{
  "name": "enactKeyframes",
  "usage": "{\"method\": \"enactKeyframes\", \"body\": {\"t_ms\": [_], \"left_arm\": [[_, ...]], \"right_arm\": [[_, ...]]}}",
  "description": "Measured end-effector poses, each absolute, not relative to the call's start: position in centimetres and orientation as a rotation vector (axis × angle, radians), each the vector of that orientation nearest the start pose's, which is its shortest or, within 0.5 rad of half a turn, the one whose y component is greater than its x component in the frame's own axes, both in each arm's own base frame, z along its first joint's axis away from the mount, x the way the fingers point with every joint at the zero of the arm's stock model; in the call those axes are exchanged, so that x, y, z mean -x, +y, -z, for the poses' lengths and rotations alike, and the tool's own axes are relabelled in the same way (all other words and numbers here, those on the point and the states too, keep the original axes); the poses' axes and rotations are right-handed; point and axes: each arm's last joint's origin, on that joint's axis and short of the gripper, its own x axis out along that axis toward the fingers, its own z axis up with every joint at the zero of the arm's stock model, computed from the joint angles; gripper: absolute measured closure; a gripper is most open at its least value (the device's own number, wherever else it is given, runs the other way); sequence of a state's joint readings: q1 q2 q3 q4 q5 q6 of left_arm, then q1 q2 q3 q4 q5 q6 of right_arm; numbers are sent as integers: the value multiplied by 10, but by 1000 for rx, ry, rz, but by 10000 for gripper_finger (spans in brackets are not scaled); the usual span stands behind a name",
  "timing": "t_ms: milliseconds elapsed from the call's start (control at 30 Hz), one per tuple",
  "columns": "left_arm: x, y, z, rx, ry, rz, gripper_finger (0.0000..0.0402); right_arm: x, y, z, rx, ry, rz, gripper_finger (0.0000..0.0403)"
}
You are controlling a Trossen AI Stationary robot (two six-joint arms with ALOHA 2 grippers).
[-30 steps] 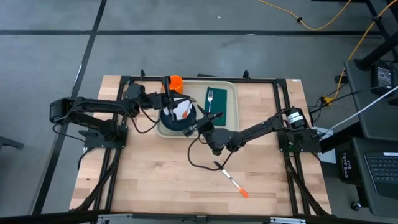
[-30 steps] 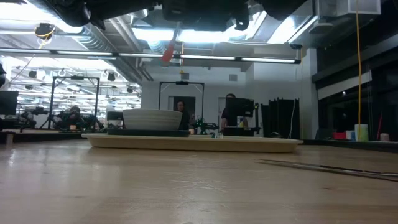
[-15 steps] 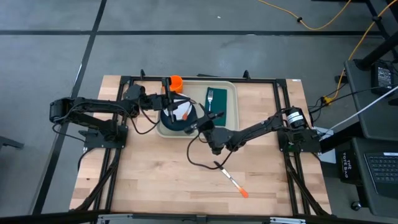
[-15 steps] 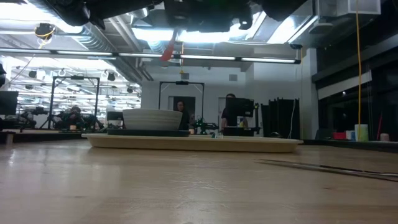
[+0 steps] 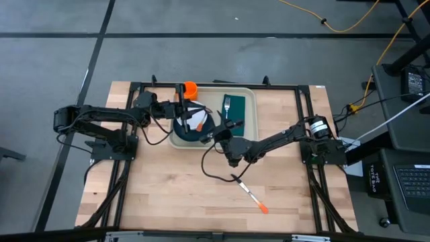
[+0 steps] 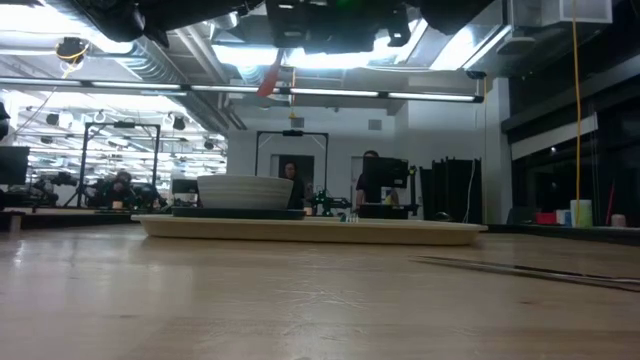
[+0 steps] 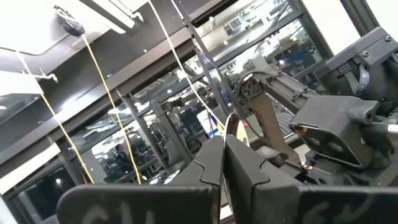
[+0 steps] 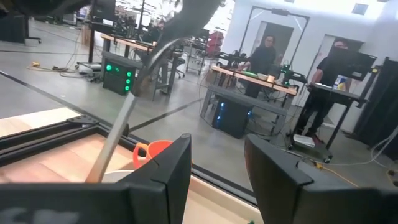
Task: Set up tray
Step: Put the orange spoon on top of the green table napkin on the brown serving tray to the right of the orange fork
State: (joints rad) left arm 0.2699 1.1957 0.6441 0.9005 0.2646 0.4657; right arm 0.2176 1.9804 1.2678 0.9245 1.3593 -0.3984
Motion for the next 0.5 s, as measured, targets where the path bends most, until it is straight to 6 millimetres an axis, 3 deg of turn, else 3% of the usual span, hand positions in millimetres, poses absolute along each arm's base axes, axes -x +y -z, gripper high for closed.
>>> {"method": "enactKeyframes", "body": {"t_ms": [267, 500], "left_arm": [[-246, 60, -304, -583, -331, -64, 400], [-246, 62, -303, -656, -308, -89, 399]], "right_arm": [[-417, 64, -246, 193, 77, 1167, 249], [-412, 84, -254, 185, 32, 1107, 249]]}}
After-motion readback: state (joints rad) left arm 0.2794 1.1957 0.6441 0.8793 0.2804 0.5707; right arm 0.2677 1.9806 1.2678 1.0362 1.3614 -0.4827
